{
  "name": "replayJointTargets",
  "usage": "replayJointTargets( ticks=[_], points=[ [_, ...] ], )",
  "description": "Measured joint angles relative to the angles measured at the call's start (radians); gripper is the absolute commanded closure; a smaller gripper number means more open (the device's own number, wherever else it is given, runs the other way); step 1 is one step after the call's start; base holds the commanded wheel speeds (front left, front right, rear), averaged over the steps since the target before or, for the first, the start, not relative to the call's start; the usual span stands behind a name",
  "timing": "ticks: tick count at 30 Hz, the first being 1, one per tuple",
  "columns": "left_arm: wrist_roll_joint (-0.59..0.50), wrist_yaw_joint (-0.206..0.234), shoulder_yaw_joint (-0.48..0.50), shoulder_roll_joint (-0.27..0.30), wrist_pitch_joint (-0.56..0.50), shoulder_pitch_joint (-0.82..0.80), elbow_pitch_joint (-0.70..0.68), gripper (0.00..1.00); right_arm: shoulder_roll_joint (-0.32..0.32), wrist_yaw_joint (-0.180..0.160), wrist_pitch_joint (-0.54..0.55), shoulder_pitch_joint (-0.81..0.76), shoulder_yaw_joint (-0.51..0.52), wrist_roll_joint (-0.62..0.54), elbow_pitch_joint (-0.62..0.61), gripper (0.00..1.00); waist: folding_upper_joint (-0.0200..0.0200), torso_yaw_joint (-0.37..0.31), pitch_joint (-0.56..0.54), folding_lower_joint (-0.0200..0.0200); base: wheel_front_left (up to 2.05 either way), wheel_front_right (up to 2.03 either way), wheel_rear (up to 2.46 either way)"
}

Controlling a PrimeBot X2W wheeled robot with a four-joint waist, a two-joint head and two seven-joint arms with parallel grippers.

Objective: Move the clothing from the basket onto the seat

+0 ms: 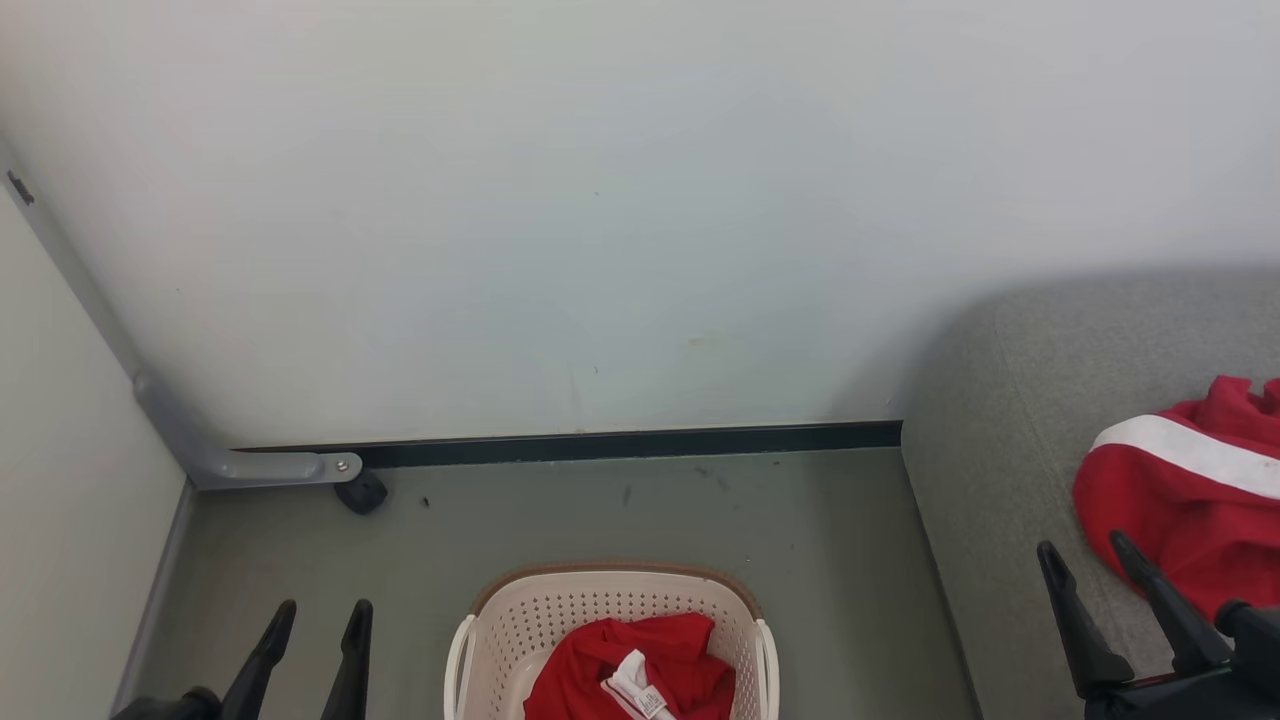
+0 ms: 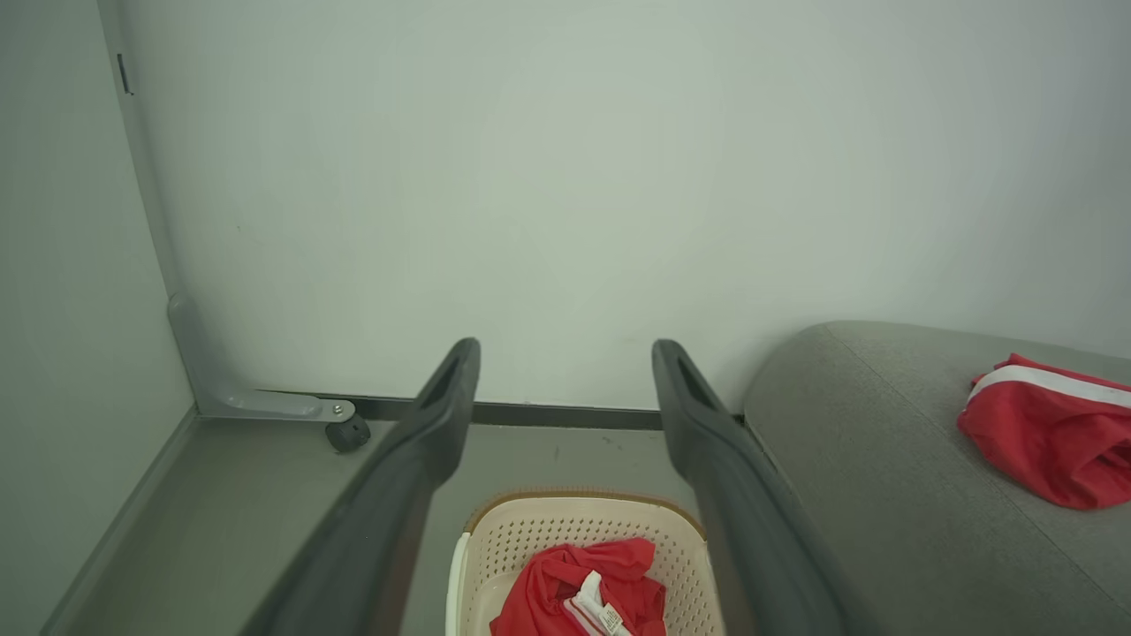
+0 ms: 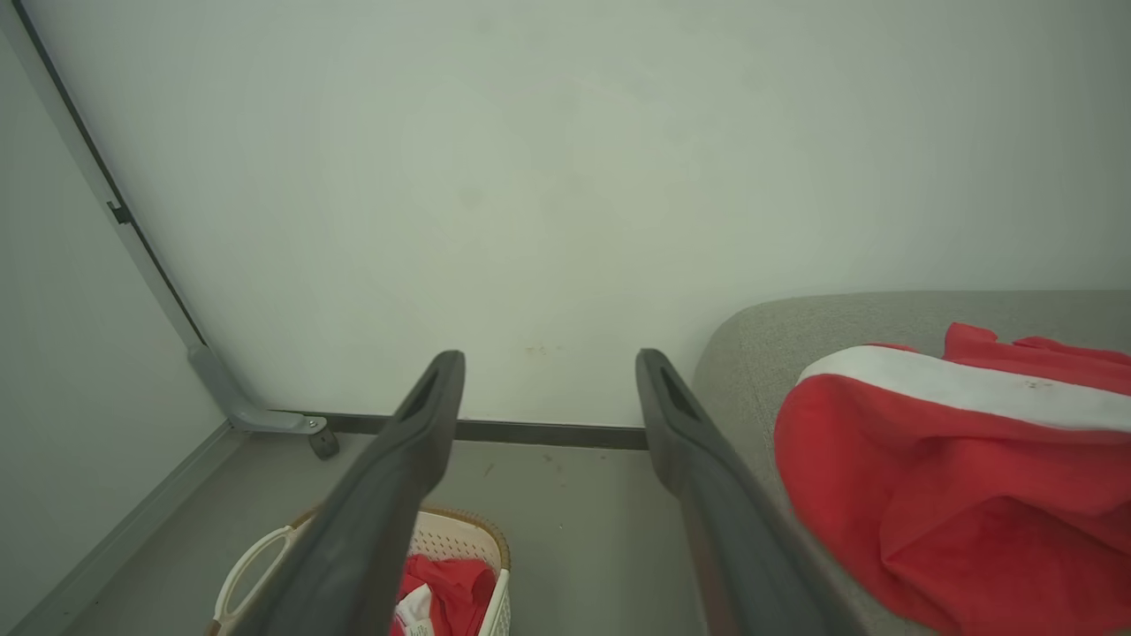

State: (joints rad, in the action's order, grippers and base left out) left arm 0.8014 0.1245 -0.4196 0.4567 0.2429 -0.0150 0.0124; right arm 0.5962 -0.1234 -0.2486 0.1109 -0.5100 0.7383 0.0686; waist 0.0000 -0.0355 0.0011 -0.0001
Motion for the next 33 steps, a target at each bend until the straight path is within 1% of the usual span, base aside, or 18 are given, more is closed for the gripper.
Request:
replayJointTargets(
  ticks=[9, 14, 18, 27, 33],
  points=[
    [-0.055, 0.0, 0.081, -0.053, 0.006, 0.046, 0.005, 0.0, -0.039, -0.001, -0.001, -0.027, 0.044, -0.046, -0.012, 0.0, 0.0, 0.011, -0.004, 0.0, 0.0, 0.0, 0.0],
    [-0.075, 0.0, 0.111, -0.081, 0.006, 0.051, 0.004, 0.0, -0.083, -0.001, -0.001, -0.059, 0.069, -0.062, -0.019, 0.0, 0.0, 0.016, -0.006, 0.0, 0.0, 0.0, 0.0],
    [-0.092, 0.0, 0.123, -0.091, 0.007, 0.068, 0.002, 0.0, -0.109, -0.001, -0.001, -0.066, 0.084, -0.084, -0.024, 0.0, 0.0, 0.018, -0.006, 0.0, 0.0, 0.0, 0.0],
    [-0.122, 0.0, 0.139, -0.112, 0.007, 0.069, -0.016, 0.0, -0.124, -0.001, -0.001, -0.082, 0.116, -0.123, -0.029, 0.0, 0.0001, 0.02, -0.001, 0.0001, 0.0, 0.0, 0.0],
    [-0.132, 0.0, 0.153, -0.113, 0.007, 0.072, -0.023, 0.0, -0.136, -0.001, -0.001, -0.083, 0.128, -0.143, -0.034, 0.0, 0.0, 0.019, 0.002, 0.0002, 0.0, 0.0, 0.0]
  ],
)
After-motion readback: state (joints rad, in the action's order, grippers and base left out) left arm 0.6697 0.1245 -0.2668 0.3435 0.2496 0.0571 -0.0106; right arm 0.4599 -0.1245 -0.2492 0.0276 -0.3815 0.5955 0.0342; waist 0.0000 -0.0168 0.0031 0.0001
